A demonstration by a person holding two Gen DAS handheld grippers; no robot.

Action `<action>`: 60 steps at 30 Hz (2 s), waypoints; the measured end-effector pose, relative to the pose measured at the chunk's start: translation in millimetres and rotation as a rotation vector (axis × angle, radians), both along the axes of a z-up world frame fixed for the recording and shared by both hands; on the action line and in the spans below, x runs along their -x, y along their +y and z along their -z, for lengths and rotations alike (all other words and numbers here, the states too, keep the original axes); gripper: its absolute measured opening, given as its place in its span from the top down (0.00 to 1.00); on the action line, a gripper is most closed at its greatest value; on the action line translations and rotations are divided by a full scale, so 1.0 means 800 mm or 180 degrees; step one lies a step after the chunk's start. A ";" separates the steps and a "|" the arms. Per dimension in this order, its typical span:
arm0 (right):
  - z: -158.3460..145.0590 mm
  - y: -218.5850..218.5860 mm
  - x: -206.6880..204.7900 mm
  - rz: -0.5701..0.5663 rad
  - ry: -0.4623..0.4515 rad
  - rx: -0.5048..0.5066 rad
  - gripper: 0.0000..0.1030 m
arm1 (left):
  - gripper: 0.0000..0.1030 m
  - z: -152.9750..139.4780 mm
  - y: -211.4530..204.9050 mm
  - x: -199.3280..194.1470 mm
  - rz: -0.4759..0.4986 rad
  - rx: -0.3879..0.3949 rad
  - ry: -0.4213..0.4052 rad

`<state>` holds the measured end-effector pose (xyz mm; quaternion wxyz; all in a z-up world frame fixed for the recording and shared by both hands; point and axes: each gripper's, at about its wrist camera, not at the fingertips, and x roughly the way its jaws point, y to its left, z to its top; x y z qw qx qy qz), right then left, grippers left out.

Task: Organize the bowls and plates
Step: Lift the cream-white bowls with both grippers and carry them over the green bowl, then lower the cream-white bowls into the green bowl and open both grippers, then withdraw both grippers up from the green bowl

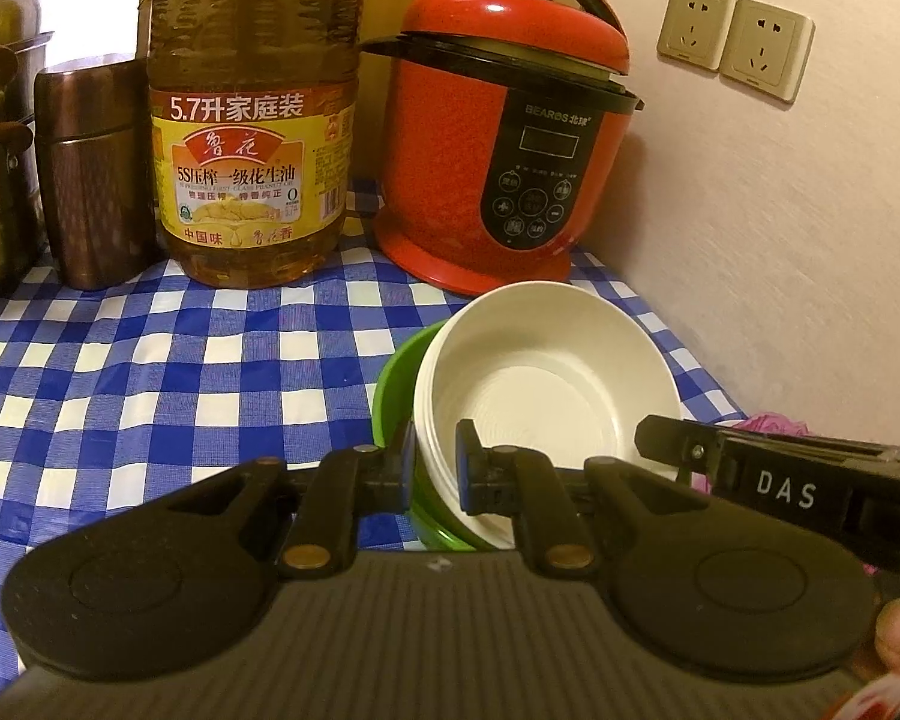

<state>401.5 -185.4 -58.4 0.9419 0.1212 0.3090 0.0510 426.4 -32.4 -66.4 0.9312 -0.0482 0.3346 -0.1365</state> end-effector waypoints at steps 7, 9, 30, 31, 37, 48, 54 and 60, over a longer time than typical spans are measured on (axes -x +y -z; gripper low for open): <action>0.000 -0.002 0.000 0.0008 -0.0041 0.0022 0.88 | 0.88 0.001 -0.003 0.001 0.0043 -0.0043 -0.0025; 0.001 -0.002 0.000 0.0005 -0.0051 0.0036 0.88 | 0.88 0.001 -0.004 0.002 0.0049 -0.0062 -0.0034; -0.002 -0.001 0.001 -0.0049 -0.0167 0.0019 0.71 | 0.76 0.001 -0.009 0.008 0.0144 -0.0180 -0.0231; -0.003 -0.001 0.002 -0.0036 -0.0182 0.0015 0.70 | 0.76 0.001 -0.009 0.009 0.0139 -0.0179 -0.0241; -0.007 -0.004 0.005 -0.0007 -0.0285 -0.0025 0.67 | 0.75 -0.005 -0.002 0.009 0.0047 -0.0103 -0.0302; -0.027 -0.011 0.022 0.0051 -0.0421 -0.0127 0.65 | 0.75 -0.016 0.009 0.020 -0.0004 0.0178 -0.0189; -0.034 -0.014 0.042 0.0104 -0.0392 -0.0120 0.64 | 0.75 -0.028 0.010 0.042 -0.0005 0.0171 -0.0146; -0.042 -0.010 0.075 0.0112 -0.0342 -0.0128 0.63 | 0.75 -0.041 0.020 0.078 -0.0035 0.0189 -0.0088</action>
